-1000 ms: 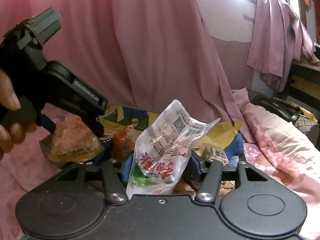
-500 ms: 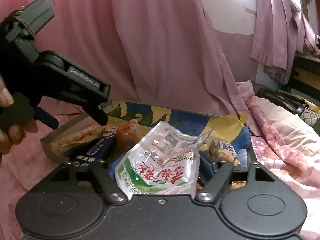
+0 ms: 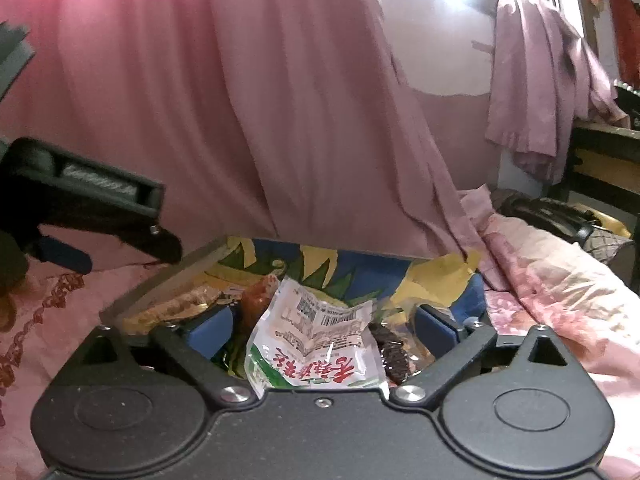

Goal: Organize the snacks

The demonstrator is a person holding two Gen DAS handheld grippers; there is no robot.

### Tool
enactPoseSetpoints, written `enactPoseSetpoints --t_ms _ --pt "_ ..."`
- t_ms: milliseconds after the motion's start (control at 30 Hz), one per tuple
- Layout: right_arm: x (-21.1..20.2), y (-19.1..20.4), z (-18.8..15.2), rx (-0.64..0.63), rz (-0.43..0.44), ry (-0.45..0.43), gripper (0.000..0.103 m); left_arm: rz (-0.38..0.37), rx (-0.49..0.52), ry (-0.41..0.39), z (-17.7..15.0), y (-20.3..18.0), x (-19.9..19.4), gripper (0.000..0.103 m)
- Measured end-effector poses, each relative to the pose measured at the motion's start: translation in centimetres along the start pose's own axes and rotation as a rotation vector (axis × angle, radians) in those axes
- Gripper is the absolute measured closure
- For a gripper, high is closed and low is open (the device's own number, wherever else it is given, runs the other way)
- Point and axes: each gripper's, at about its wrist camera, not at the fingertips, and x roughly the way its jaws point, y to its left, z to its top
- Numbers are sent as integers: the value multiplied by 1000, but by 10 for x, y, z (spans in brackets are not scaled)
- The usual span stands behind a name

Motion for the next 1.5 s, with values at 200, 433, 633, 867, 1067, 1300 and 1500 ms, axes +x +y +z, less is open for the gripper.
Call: enactPoseSetpoints --t_ms 200,433,633,867,1067,1300,1500 --pt "-34 -1 0 17 -28 -21 1 5 -46 -69 -19 16 -34 1" --pt "-76 3 -2 32 -60 -43 1 23 -53 -126 -49 31 -75 1" --pt "-113 6 -9 48 -77 -47 1 34 -17 -188 -73 35 -110 1" --pt "-153 4 -23 92 -99 -27 1 52 27 -228 -105 38 -140 0" --pt "-178 -1 -35 153 -122 2 1 53 37 -246 -127 40 -158 0" --pt "-197 -1 -45 182 -144 24 1 46 60 -244 -148 40 -172 0" --pt "-208 3 -52 179 -149 44 1 54 64 -234 -160 43 -179 0"
